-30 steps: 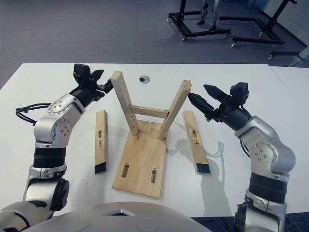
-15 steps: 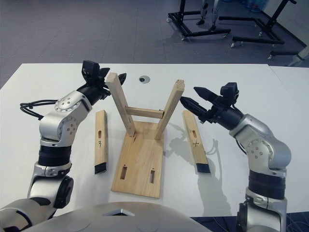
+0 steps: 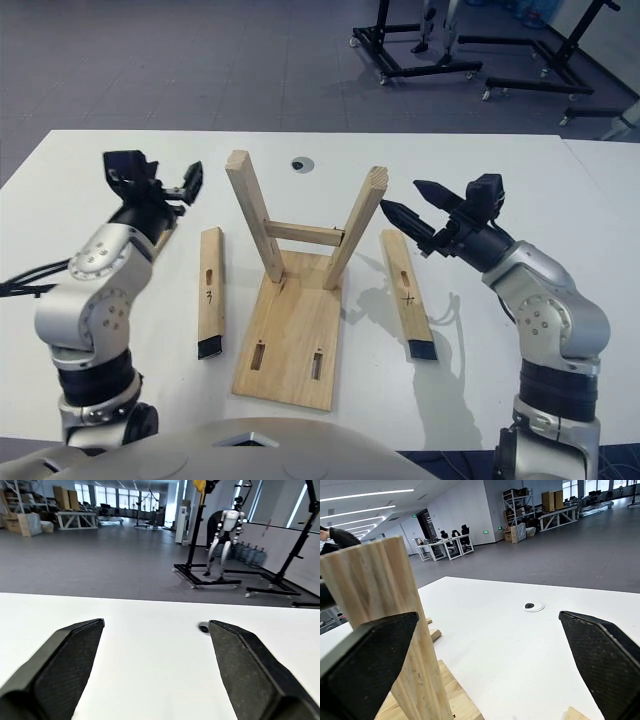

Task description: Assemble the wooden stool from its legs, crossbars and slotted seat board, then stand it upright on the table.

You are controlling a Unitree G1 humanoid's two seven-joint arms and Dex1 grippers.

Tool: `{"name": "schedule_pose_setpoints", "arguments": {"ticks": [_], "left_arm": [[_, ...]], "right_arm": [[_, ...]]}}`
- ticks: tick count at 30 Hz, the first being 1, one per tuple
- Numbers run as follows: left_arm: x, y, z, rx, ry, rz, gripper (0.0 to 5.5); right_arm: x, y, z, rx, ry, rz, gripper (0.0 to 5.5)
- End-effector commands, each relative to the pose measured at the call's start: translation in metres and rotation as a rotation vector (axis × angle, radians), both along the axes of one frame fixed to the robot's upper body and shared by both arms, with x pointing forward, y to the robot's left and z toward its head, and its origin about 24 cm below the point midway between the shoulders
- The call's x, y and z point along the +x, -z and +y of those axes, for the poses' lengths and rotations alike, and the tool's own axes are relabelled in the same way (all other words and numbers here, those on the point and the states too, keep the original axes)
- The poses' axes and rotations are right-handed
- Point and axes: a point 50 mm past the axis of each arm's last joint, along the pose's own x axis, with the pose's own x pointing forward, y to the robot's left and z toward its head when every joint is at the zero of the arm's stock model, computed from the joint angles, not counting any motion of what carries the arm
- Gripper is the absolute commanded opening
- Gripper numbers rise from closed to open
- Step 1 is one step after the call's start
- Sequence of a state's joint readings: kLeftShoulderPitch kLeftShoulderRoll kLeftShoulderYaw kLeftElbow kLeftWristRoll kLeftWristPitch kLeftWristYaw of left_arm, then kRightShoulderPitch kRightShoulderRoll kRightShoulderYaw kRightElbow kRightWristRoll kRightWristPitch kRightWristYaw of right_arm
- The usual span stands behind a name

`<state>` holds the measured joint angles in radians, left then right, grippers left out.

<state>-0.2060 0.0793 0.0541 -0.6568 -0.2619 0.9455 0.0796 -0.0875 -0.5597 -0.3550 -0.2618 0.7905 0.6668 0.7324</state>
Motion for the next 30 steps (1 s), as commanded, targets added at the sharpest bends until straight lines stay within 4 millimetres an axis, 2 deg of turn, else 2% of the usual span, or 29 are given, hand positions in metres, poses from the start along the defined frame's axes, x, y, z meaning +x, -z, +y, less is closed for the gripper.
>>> {"name": "schedule_pose_setpoints", "arguments": {"ticks": [1, 9, 15, 19, 25, 30], "left_arm": [[0.002, -0.002, -0.018, -0.007, 0.015, 0.0, 3.82], [0.015, -0.011, -0.021, 0.031, 0.053, -0.049, 3.82], [0.019, -0.019, -0.03, 0.05, 0.095, -0.073, 3.82], [0.017, -0.022, -0.037, 0.044, 0.107, -0.077, 3.82], [0.013, -0.026, -0.032, 0.075, 0.075, -0.093, 3.82], [0.011, -0.027, -0.032, 0.142, 0.046, -0.092, 3.82]], "right_arm": [[0.004, -0.008, 0.003, -0.02, -0.021, -0.005, 5.17], [0.013, -0.016, 0.013, -0.018, -0.096, -0.025, 5.17], [0.01, -0.01, 0.018, 0.008, -0.112, -0.018, 5.17], [0.008, -0.011, 0.011, 0.002, -0.086, -0.021, 5.17], [0.0, -0.019, 0.0, 0.035, -0.066, -0.029, 5.17], [0.0, -0.024, 0.009, 0.042, -0.127, -0.024, 5.17]]}}
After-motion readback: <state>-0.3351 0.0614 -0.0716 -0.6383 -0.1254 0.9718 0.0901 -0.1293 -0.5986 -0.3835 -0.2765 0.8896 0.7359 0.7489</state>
